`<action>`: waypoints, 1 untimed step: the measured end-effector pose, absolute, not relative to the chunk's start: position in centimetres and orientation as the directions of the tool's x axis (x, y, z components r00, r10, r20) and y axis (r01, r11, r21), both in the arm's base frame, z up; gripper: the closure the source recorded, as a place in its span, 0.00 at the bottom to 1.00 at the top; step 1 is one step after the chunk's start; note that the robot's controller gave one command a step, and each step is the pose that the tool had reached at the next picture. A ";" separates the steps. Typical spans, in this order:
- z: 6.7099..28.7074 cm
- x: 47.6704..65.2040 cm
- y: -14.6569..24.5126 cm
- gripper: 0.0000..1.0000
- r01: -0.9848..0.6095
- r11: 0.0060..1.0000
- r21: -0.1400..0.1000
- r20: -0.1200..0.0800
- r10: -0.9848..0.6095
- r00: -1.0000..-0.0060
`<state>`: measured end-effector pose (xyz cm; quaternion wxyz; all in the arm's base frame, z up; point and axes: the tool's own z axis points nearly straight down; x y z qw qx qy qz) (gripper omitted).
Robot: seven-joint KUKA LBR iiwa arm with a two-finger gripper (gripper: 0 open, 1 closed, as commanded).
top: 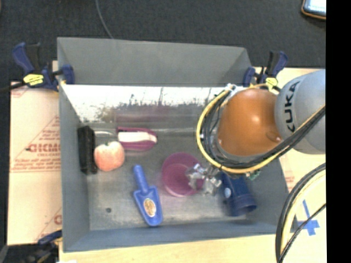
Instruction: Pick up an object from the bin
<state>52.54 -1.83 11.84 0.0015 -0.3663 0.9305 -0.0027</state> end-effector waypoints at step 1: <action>22.1 55.2 -0.3 1.00 -0.691 0.723 -0.007 -0.001 -0.691 -0.723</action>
Offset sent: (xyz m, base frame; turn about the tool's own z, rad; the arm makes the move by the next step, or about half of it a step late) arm 0.0071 0.0381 0.1993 -0.0803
